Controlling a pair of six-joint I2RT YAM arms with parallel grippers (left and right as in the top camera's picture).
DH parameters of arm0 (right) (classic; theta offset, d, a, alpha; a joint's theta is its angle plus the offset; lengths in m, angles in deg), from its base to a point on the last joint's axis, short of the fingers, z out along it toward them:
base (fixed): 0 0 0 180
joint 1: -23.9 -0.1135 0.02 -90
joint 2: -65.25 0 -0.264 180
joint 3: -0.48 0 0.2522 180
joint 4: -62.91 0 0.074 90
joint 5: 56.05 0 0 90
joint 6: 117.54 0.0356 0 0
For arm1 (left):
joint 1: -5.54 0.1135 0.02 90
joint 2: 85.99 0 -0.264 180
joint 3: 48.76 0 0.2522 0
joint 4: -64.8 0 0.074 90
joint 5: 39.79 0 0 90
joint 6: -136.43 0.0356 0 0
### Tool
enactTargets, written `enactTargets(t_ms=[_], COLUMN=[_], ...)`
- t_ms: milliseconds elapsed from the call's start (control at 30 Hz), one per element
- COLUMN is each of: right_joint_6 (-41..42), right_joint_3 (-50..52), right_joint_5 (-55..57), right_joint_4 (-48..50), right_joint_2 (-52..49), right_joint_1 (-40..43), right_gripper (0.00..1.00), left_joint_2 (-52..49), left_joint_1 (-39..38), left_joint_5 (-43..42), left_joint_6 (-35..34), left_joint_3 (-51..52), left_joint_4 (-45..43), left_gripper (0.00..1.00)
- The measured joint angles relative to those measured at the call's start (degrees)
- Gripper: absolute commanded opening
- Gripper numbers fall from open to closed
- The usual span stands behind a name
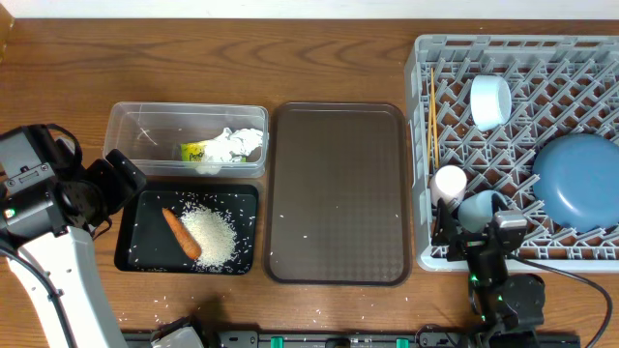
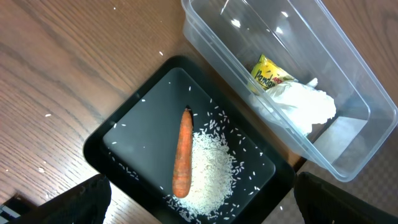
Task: Sort waste into correct bins and load items into the dishwasher rack
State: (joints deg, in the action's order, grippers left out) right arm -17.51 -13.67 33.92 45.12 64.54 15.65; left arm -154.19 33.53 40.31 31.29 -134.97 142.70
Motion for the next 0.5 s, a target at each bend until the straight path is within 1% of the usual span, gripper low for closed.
enactTargets(t_ms=[367, 500], right_joint_6=[-0.2, -3.0], right_joint_3=[0.0, 0.0], right_joint_5=[0.0, 0.0], right_joint_4=[0.0, 0.0], right_joint_2=[0.0, 0.0], right_joint_1=[0.0, 0.0], right_gripper=[0.99, 0.99], left_joint_2=[0.0, 0.0], left_joint_1=[0.0, 0.0], left_joint_5=[0.0, 0.0], left_joint_6=[0.0, 0.0], left_joint_3=[0.0, 0.0], left_joint_4=[0.0, 0.0], left_gripper=[0.96, 0.96])
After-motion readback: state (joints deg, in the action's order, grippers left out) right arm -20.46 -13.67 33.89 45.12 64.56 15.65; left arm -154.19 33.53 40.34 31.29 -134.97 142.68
